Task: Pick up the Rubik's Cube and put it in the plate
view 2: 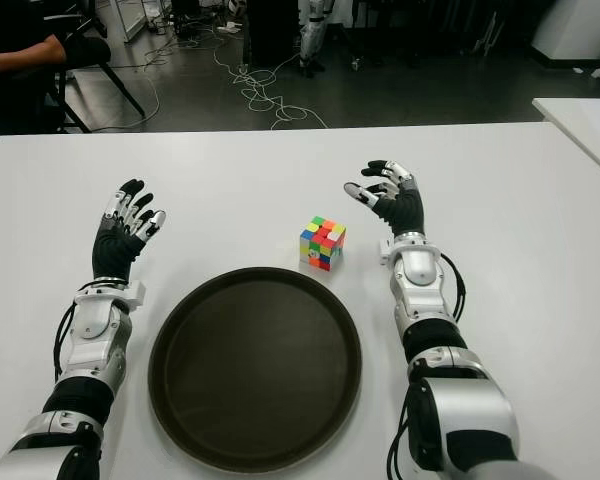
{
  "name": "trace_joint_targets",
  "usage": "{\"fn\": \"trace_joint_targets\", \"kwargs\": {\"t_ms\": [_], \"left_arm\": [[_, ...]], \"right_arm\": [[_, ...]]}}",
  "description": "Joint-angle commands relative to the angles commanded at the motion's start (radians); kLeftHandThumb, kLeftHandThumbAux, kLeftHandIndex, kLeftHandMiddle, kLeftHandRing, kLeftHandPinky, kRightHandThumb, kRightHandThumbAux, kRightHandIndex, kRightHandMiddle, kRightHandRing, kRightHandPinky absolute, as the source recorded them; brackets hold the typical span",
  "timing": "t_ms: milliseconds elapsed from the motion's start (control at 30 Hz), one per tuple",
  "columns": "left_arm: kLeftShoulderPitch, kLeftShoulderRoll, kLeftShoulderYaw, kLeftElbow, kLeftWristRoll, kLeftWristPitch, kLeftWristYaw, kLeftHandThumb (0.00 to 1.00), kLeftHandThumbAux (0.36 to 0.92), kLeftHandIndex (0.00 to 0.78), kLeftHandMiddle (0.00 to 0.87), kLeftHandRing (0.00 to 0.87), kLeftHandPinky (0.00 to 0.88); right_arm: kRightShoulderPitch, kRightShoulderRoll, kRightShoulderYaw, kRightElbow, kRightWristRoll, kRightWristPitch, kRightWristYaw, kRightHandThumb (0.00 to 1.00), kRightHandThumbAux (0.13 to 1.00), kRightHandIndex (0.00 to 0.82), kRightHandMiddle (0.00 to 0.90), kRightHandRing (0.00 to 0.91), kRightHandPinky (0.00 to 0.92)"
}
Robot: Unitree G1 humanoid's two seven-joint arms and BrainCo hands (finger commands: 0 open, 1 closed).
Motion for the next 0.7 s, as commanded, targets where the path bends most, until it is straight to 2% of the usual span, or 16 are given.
{"fn": "trace_joint_targets", "kwargs": {"t_ms": [267, 700], "left_arm": [[0.002, -0.005, 0.001, -0.006, -0.004, 0.01, 0.003, 0.009, 0.74, 0.038, 0.104, 0.083, 0.061], [0.002, -0.009, 0.002, -0.01, -0.002, 0.014, 0.017, 0.018, 0.74, 0.037, 0.105, 0.092, 0.084]], "right_arm": [[0.002, -0.003, 0.0, -0.003, -0.001, 0.007, 0.005, 0.0, 0.735, 0.334, 0.433, 0.484, 0.504], [-0.001, -0.003, -0.001, -0.004, 0.003, 0.014, 0.01, 0.0, 0.738, 0.356, 0.441, 0.482, 0.497]]}}
